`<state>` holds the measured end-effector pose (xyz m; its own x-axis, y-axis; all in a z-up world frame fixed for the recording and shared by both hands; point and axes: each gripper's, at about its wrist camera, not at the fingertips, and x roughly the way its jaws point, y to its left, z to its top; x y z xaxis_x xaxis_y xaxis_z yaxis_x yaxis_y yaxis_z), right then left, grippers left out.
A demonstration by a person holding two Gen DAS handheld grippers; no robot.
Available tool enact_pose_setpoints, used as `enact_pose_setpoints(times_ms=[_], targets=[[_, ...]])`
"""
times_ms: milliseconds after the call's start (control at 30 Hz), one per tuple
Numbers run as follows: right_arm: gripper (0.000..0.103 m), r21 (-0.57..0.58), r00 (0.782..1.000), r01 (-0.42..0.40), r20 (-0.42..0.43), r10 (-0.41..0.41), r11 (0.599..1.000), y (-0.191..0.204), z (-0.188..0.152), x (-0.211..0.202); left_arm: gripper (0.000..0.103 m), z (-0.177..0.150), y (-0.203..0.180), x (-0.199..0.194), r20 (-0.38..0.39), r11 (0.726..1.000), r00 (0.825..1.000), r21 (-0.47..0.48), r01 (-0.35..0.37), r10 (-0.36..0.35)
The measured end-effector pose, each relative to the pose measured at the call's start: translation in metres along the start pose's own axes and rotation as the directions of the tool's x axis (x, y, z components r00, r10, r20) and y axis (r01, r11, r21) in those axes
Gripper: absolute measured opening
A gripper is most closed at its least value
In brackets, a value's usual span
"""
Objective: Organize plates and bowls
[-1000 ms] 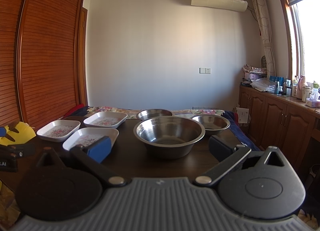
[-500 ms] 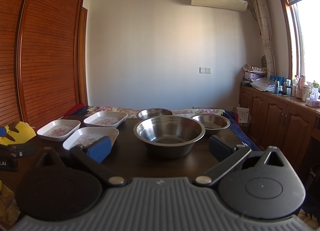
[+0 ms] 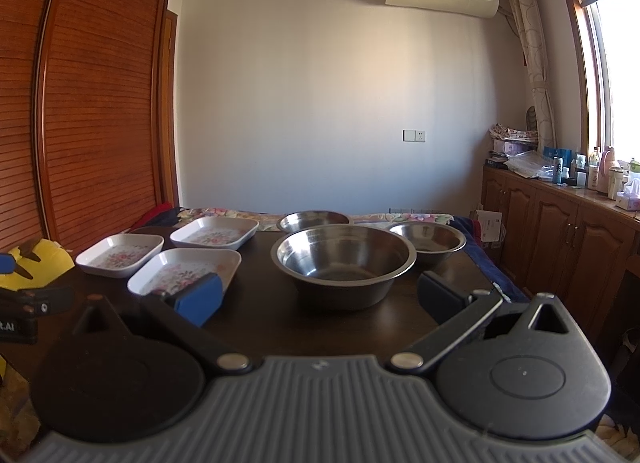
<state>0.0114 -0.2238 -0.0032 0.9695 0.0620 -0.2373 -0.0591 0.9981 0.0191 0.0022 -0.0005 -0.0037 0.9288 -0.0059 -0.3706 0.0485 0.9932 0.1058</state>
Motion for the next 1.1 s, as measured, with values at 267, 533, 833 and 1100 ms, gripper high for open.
enact_pose_setpoints(times_ms=[267, 533, 833, 1100], targets=[[0.103, -0.018, 0.999, -0.026, -0.023, 0.025, 1.000, 0.008, -0.003, 0.019, 0.103, -0.004, 0.009, 0.021, -0.058, 1.000, 0.998, 0.000, -0.002, 0.002], [0.103, -0.038, 0.996, -0.085, -0.043, 0.083, 0.996, 0.025, 0.001, 0.043, 0.103, 0.000, 0.029, 0.045, -0.099, 1.000, 0.995, -0.016, -0.020, 0.018], [0.103, -0.071, 0.986, -0.159, -0.065, 0.154, 0.985, 0.048, 0.012, 0.066, 0.103, 0.010, 0.043, 0.062, -0.119, 0.999, 0.992, 0.019, -0.037, 0.039], [0.103, -0.104, 0.967, -0.239, -0.112, 0.228, 0.965, 0.066, 0.018, 0.091, 0.103, 0.017, 0.057, 0.075, -0.113, 0.999, 0.993, 0.008, -0.033, 0.033]])
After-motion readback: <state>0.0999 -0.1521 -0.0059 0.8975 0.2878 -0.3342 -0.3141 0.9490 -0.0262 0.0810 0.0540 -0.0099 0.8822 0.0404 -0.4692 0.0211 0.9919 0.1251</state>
